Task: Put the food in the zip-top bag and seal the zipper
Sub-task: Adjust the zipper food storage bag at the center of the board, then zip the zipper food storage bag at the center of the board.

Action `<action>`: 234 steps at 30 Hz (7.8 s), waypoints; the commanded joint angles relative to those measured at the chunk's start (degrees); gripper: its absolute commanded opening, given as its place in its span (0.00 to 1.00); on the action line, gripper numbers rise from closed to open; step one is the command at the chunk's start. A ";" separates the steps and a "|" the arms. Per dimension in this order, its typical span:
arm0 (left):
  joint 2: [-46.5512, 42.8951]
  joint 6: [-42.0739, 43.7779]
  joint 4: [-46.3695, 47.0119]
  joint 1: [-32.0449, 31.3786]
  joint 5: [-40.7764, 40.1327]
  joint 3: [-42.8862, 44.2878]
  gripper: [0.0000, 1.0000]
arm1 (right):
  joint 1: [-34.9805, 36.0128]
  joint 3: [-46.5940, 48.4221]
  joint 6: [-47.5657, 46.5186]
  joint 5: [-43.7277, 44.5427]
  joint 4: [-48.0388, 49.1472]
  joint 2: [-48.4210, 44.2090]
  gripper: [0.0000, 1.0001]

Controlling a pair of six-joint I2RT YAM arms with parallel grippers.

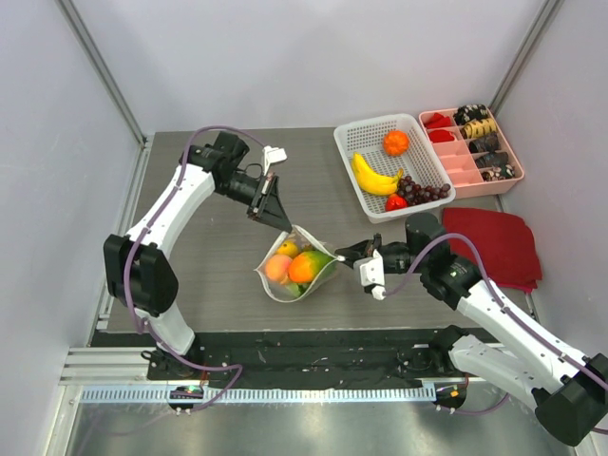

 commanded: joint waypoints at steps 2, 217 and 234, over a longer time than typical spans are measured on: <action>-3.18 9.64 -6.52 -0.36 -4.37 1.98 0.00 | 0.21 1.32 9.98 1.88 5.41 -1.03 0.01; -38.43 39.80 5.70 -10.91 -56.16 -26.06 0.06 | -2.33 -9.41 36.46 18.42 7.09 -15.97 0.01; -35.01 35.33 2.96 -10.28 -50.10 -13.95 0.64 | -2.33 -8.18 35.76 15.26 7.71 -14.12 0.01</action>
